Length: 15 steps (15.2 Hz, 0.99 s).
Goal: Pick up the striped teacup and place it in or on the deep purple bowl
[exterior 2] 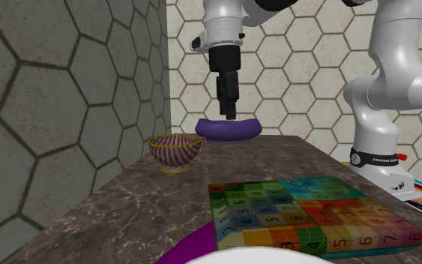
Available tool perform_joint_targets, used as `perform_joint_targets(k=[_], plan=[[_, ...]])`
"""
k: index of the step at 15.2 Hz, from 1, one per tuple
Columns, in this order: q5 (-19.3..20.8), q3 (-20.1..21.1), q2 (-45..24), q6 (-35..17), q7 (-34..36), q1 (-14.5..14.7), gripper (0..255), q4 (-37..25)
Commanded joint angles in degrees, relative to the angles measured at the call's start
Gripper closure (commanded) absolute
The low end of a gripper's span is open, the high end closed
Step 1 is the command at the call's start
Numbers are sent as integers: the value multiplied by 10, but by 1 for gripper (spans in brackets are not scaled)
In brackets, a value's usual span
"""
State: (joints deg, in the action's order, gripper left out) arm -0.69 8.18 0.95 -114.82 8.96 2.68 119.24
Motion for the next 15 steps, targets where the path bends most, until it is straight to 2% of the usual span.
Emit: perform_joint_targets(k=[1, 10, 11, 15], plan=[[15, 4, -43, -13, 16, 4, 0, -37], [86, 1, -238, -21, 70, 32, 0, -247], [89, 0, -248, -20, 72, 35, 0, -260], [92, -2, -260, -46, 74, 34, 0, -246]])
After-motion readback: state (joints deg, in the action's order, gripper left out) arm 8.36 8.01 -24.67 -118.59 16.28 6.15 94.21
